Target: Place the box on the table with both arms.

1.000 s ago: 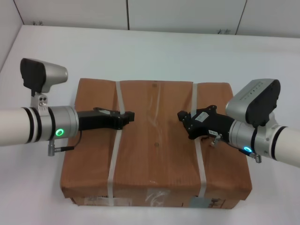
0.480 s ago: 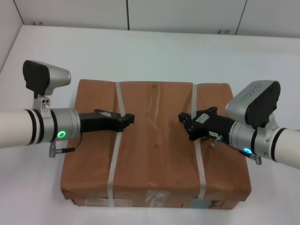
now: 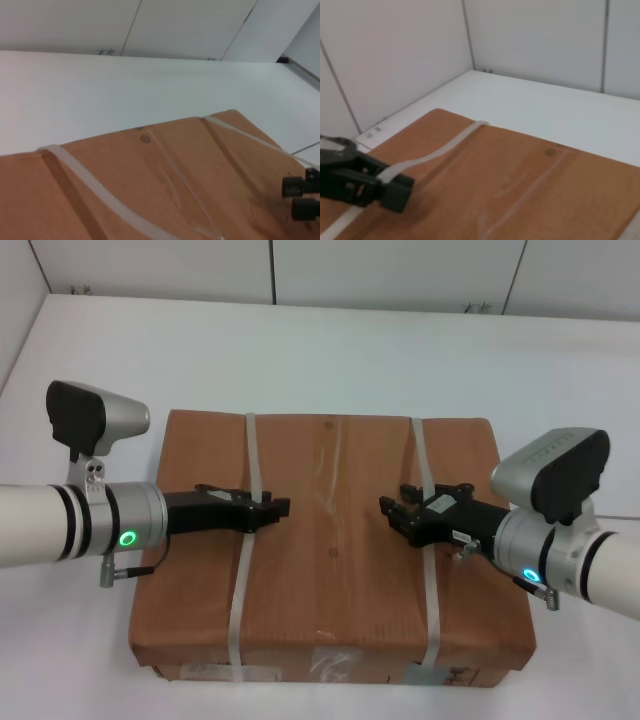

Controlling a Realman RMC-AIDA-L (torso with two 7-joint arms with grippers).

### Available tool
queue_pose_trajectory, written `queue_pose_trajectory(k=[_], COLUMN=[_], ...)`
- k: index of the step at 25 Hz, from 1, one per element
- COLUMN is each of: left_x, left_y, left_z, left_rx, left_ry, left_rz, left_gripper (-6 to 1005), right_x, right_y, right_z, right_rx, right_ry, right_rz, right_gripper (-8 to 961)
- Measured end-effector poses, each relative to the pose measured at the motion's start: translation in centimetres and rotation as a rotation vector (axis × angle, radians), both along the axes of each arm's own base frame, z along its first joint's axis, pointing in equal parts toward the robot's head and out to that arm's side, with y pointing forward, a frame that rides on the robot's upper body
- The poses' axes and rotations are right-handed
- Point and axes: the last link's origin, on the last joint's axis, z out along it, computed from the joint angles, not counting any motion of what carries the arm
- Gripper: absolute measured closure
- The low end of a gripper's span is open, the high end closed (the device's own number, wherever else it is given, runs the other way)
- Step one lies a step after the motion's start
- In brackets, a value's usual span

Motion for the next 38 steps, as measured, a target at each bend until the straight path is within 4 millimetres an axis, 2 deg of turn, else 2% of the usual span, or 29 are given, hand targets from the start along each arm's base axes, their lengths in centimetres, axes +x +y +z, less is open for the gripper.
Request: queue_pose_trajectory(k=[5, 10, 21, 25, 31, 34, 38], left_x=[-0.3, -0.4, -0.4, 0.0, 1.4, 2.1, 3.0], left_y=[-0.1, -0.1, 0.3, 0.0, -3.0, -4.5, -6.3], left_z=[0.1, 0.2, 0.9, 2.1, 5.4, 6.9, 8.1], left_rx=[0.017, 0.024, 0.071, 0.121, 0.281, 0.294, 0.202], left_ry=[0.011, 0.012, -0.015, -0.059, -0.214, -0.269, -0.323], left_rz=[-0.009, -0.01, -0.011, -0.073, -0.367, -0.511, -0.671], left_gripper=[587, 480, 278, 278, 278, 278, 278], right_x=[0.9, 1.3, 2.4, 3.4, 3.9, 3.0, 0.5], right_y=[-0.3, -0.3, -0.6, -1.0, -1.3, -1.9, -3.0], right_z=[0.4, 0.7, 2.3, 3.8, 7.1, 8.2, 8.9], right_rx=[0.033, 0.052, 0.135, 0.196, 0.261, 0.229, 0.093], right_ry=[0.025, 0.037, 0.12, 0.176, 0.236, 0.27, 0.339], right_rz=[-0.052, -0.078, -0.106, -0.101, 0.013, 0.138, 0.339], right_gripper=[567, 355, 150, 152, 155, 156, 153])
